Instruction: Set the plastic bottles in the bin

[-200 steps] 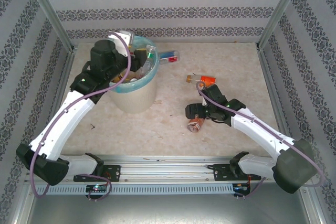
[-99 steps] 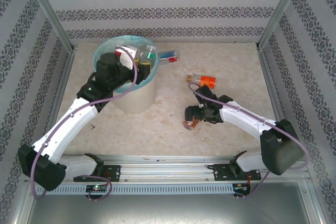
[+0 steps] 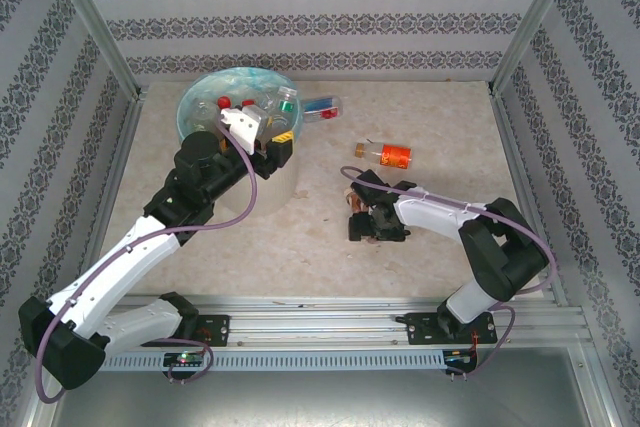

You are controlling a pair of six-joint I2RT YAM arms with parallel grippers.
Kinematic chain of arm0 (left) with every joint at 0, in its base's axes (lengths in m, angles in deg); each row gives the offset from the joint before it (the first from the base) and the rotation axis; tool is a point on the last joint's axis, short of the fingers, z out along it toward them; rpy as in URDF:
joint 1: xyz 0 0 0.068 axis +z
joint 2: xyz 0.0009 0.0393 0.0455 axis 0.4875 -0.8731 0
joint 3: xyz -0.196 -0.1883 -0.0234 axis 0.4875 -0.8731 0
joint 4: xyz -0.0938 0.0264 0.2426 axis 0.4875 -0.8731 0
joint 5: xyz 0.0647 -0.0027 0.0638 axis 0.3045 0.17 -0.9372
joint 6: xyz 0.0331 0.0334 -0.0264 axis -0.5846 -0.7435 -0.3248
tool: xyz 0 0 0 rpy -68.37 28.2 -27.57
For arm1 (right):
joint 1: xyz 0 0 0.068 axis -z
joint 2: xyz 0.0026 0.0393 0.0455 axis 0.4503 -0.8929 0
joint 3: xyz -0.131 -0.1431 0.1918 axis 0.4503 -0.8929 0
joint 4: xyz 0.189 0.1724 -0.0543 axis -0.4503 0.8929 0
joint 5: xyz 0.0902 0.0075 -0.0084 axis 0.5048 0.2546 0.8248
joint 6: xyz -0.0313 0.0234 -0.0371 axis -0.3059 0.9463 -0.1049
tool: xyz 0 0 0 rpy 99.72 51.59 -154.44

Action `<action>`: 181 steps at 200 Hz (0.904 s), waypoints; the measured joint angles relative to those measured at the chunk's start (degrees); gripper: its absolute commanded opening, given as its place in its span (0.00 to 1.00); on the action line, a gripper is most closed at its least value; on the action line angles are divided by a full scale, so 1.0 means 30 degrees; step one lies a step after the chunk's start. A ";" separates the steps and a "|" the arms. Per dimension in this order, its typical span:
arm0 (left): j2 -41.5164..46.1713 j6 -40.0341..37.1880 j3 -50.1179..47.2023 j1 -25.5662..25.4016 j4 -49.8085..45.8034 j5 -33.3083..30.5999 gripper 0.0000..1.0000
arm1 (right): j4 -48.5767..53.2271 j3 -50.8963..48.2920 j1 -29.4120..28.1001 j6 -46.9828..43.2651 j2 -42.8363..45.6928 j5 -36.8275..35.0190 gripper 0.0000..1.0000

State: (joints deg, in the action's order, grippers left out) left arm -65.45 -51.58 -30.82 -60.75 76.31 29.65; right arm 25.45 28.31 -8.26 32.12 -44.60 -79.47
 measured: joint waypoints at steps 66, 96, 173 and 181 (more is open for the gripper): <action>0.0372 -0.0583 -0.0379 -0.0124 0.0517 -0.0976 0.62 | 0.0029 0.0007 0.0000 -0.0058 0.0561 -0.0219 0.50; 0.0364 -0.0641 -0.0415 -0.0138 0.0539 -0.0991 0.65 | -0.0080 -0.0131 0.0007 -0.0182 0.2317 -0.0197 0.44; 0.0095 -0.0612 -0.0554 -0.0736 0.0729 -0.0248 0.65 | -0.2193 -0.2739 0.0000 -0.2033 0.9326 0.0976 0.39; -0.0087 -0.0605 -0.0554 -0.0940 0.0729 0.0044 0.65 | -0.2492 -0.2936 -0.0007 -0.2331 1.0214 0.1341 0.41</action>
State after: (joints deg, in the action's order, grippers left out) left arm -65.71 -53.39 -32.48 -63.57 78.50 29.78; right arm 17.97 19.50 -8.28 25.12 -13.95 -75.45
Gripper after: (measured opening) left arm 0.648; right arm 0.579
